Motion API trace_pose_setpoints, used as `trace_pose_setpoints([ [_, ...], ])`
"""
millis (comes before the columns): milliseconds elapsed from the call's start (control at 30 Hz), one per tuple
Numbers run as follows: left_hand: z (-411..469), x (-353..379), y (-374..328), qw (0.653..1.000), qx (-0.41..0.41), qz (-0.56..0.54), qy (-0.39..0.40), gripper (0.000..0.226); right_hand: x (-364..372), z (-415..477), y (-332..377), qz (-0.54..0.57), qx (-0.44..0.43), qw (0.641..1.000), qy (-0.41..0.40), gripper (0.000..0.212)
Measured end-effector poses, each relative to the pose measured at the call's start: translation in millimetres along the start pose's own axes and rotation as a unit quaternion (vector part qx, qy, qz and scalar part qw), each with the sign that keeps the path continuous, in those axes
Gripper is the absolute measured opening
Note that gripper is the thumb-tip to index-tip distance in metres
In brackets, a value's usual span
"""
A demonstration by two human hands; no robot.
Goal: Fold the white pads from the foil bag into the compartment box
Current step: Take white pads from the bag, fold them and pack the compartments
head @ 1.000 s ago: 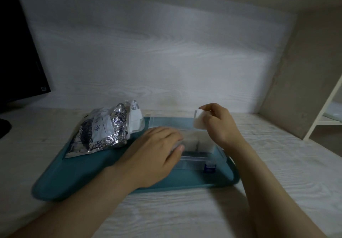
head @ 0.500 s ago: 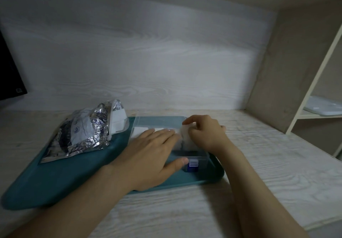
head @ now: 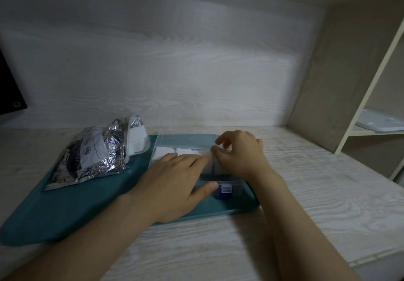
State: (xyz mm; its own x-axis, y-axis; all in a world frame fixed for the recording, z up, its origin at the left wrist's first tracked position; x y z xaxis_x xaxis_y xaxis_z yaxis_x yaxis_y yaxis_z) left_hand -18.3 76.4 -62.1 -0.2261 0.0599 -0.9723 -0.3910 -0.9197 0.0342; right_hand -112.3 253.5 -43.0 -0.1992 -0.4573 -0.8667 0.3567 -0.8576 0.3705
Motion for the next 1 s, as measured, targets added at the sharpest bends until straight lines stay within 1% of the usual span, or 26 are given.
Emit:
trace_pose_setpoints([
  [67, -0.4, 1.3, -0.1, 1.000, 0.001, -0.003, 0.002, 0.068, -0.6, -2.1, 2.6, -0.009, -0.008, 1.000, -0.015, 0.027],
  [167, -2.2, 2.6, 0.6, 1.000, 0.001, -0.003, -0.003, 0.064, 0.3, -2.5, 5.0, 0.000, -0.019, 1.000, 0.010, 0.021],
  [233, -2.9, 2.2, 0.4, 1.000, 0.002, -0.001, -0.006, 0.062, 0.0, -2.2, 5.4, 0.003, -0.014, 1.000, 0.021, 0.027],
  [300, -2.4, 1.5, 0.1, 1.000, 0.002, 0.002, -0.009, 0.062, -0.2, -0.9, 4.7, -0.016, -0.008, 1.000, 0.020, 0.032],
  [367, -1.5, 2.5, 0.0, 1.000, 0.002, 0.004, -0.015, 0.060, -0.3, -2.1, 6.1, -0.037, -0.005, 0.999, 0.006, 0.026],
  [433, -0.9, 4.4, 1.1, 1.000, 0.006, 0.004, -0.016, 0.064, -1.9, -5.3, 11.8, -0.038, -0.024, 0.999, -0.020, 0.034],
  [467, -1.0, 5.1, 1.8, 1.000, 0.008, -0.004, -0.019, 0.069, -2.8, -6.6, 15.4, -0.034, -0.033, 0.998, -0.033, 0.034],
  [533, -1.2, 3.0, 4.6, 0.997, 0.017, -0.036, -0.064, 0.070, -1.5, -6.5, 17.3, -0.036, -0.048, 0.997, -0.051, 0.030],
  [600, -2.7, -3.8, 10.7, 0.983, 0.020, -0.090, -0.160, 0.057, 2.4, -5.4, 16.2, -0.040, -0.062, 0.996, -0.059, 0.030],
  [667, -6.4, -13.5, 21.6, 0.955, 0.009, -0.118, -0.271, 0.042, 3.6, -5.8, 16.5, -0.038, -0.079, 0.995, -0.056, 0.029],
  [700, -8.9, -18.7, 29.0, 0.943, -0.007, -0.115, -0.313, 0.036, 3.4, -7.0, 18.0, -0.038, -0.092, 0.994, -0.052, 0.028],
  [767, -13.3, -23.1, 48.8, 0.925, -0.061, -0.096, -0.363, 0.030, 2.7, -9.1, 22.1, -0.033, -0.117, 0.992, -0.046, 0.025],
  [833, -17.1, -22.7, 70.3, 0.917, -0.137, -0.069, -0.367, 0.039, 3.3, -11.7, 27.1, -0.023, -0.140, 0.989, -0.045, 0.025],
  [900, -19.7, -21.3, 87.8, 0.915, -0.221, -0.066, -0.331, 0.058, 4.9, -14.3, 33.8, -0.015, -0.160, 0.986, -0.049, 0.026],
  [1000, -23.4, -21.7, 104.3, 0.909, -0.325, -0.112, -0.235, 0.088, 8.0, -16.2, 47.1, -0.009, -0.185, 0.981, -0.051, 0.028],
])
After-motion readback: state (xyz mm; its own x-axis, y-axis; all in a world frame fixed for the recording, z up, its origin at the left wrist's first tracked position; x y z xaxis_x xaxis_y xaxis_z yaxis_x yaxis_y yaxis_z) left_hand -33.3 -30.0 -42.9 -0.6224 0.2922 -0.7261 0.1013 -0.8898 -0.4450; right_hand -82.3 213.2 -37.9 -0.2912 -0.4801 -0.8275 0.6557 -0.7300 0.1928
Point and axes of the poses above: each hand's wrist, its own z-axis towards the middle knuckle, its own x-axis out of the palm, y = z × x, the point moved 1 cm from there along z, towards the middle knuckle, and after that the axes turned 6 degrees about y, right-handed, at the moved point
